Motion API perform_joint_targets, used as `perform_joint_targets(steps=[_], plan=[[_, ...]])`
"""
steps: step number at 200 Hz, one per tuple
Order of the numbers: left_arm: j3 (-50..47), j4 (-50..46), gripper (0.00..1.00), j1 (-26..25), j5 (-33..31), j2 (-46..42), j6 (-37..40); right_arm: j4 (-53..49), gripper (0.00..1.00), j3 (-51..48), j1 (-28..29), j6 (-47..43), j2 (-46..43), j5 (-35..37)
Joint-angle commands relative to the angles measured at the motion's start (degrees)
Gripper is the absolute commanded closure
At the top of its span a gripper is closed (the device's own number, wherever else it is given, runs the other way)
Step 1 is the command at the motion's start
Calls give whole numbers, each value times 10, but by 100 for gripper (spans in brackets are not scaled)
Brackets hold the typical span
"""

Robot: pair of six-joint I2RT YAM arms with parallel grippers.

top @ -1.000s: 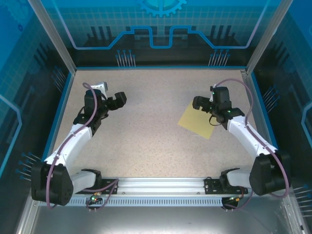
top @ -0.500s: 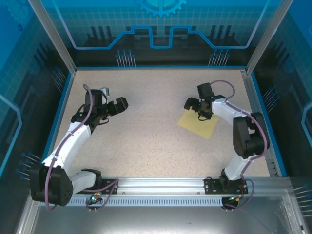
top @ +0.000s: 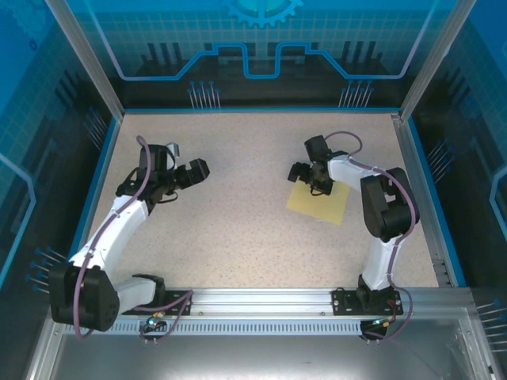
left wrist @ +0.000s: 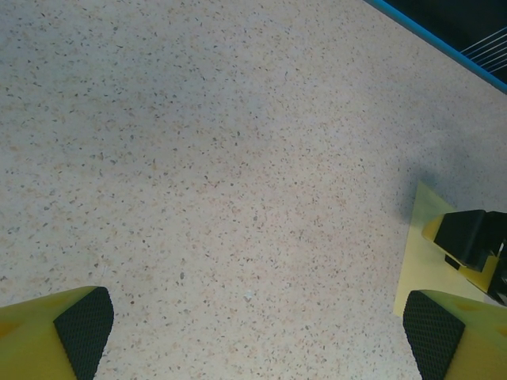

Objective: Fold a paper plane with a square sheet of paper (pick it up from the middle)
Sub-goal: Move the square sheet of paper to the center of the table.

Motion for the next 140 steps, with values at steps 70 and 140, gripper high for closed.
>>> perform_joint_targets(steps=[70, 140], plan=[[30, 13, 1, -5, 32, 55, -18, -43, 1, -65, 177, 31, -43, -34], [26, 12, 2, -15, 29, 71, -30, -150, 1, 32, 219, -68, -87, 47]])
